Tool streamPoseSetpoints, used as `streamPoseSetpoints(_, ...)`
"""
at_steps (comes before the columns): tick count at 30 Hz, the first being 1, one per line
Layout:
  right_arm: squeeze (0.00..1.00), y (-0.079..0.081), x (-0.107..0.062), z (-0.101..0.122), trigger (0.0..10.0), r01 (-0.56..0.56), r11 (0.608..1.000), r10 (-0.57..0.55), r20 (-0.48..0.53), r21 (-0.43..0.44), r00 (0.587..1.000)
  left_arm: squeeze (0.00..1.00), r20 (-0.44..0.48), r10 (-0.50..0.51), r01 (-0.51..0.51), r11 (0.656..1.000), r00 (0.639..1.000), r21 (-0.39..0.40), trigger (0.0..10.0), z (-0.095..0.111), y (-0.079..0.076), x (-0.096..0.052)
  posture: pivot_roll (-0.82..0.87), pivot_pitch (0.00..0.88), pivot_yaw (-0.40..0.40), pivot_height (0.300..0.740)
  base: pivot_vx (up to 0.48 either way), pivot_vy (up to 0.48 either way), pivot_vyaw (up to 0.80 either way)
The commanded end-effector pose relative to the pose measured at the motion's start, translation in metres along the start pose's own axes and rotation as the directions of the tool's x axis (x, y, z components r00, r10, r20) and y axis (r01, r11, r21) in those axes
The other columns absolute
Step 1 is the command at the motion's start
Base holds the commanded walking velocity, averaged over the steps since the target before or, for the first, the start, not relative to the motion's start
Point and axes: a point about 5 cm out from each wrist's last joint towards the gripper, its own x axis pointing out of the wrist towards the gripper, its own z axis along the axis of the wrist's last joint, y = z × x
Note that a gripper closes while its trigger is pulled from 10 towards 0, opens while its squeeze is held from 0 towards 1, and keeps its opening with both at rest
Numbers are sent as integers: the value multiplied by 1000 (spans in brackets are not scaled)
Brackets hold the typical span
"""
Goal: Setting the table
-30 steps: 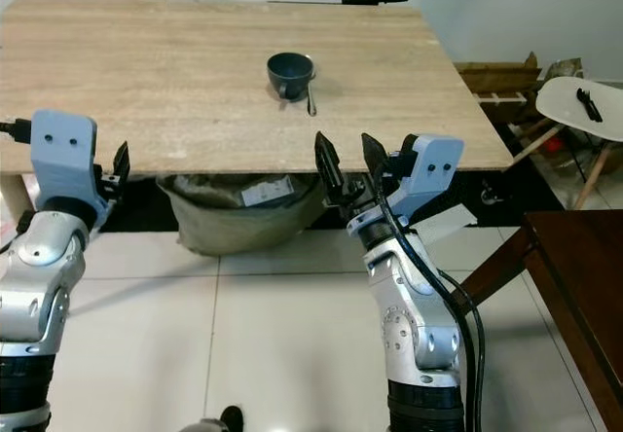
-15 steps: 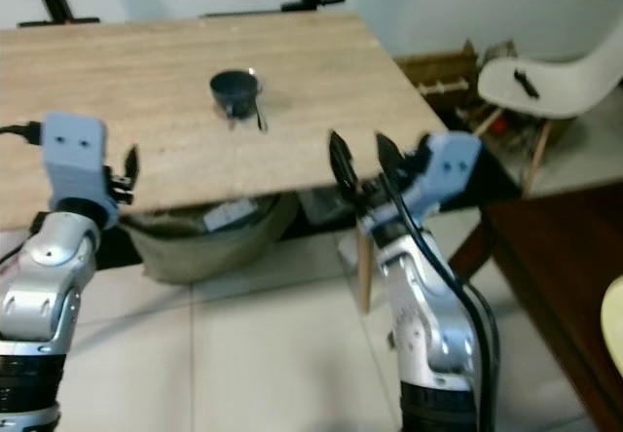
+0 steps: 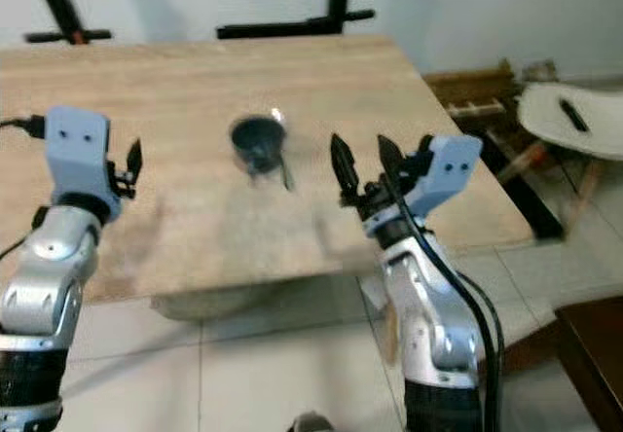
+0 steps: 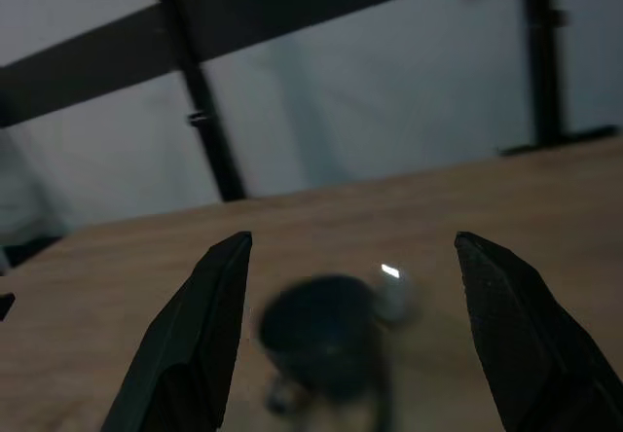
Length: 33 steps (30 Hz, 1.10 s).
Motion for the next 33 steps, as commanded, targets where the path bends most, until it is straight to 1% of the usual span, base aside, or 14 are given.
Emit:
streamPoseSetpoints(1,0,0,-1,-3,10000,-5,1000,5,-13,-13,1000,0,-30,6,-6,1000,1000,5,10000,-8,3,-2,-99,7,62,740,364,0,0)
streamPoseSetpoints(7,0,-25,-4,1,10000,15,988,-27,-78,-154,997,0,-31,-118,117,993,993,-8,10000,-7,-4,-5,-101,11,62,740,40,0,0)
streamPoseSetpoints(9,0,-37,-4,1,10000,45,972,-73,-117,-230,990,0,-40,-270,268,962,962,-48,10000,-5,-10,-9,-101,16,58,740,0,0,0)
streamPoseSetpoints(13,0,-41,-4,1,10000,55,968,-86,-120,-243,989,0,-41,-345,341,937,938,-75,10000,-4,-12,-12,-97,21,53,740,0,0,0)
streamPoseSetpoints(15,0,-44,0,-1,10000,69,961,-107,-130,-267,986,0,-24,-495,491,867,869,-84,10000,4,-10,-18,-86,33,44,740,0,0,0)
streamPoseSetpoints(18,0,-45,8,-7,10000,62,963,-105,-153,-264,983,0,9,-608,606,791,794,-83,10000,19,-8,-19,-72,43,37,740,0,0,0)
streamPoseSetpoints(20,0,-45,9,-8,10000,59,964,-102,-155,-259,983,0,13,-617,616,784,787,-80,10000,21,-8,-19,-72,43,37,740,0,0,0)
streamPoseSetpoints(21,0,-46,14,-11,10000,51,957,-103,-171,-284,980,0,37,-653,654,754,757,-63,10000,28,-9,-18,-52,53,29,740,0,0,0)
streamPoseSetpoints(22,0,-46,14,-11,10000,51,957,-103,-171,-284,980,0,37,-653,654,754,757,-63,10000,28,-9,-18,-52,53,29,740,0,0,0)
streamPoseSetpoints(24,0,-49,25,-20,10000,37,950,-110,-223,-310,969,0,77,-711,715,696,699,-58,10000,43,-13,-16,-27,69,26,740,0,0,0)
streamPoseSetpoints(26,0,-49,25,-20,10000,37,950,-110,-223,-310,969,0,77,-711,715,696,699,-58,10000,43,-13,-16,-27,69,26,740,0,0,0)
streamPoseSetpoints(28,0,-53,35,-32,10000,19,950,-114,-292,-310,950,0,99,-759,765,641,644,-60,10000,57,-15,-15,23,104,9,740,0,0,0)
streamPoseSetpoints(29,0,-53,35,-32,10000,19,950,-114,-292,-310,950,0,99,-759,765,641,644,-60,10000,57,-15,-15,23,104,9,740,0,0,0)
streamPoseSetpoints(33,0,-54,44,-49,10000,-16,948,-108,-368,-318,924,0,107,-806,812,584,583,-26,10000,73,-17,-15,69,147,-2,740,0,0,0)
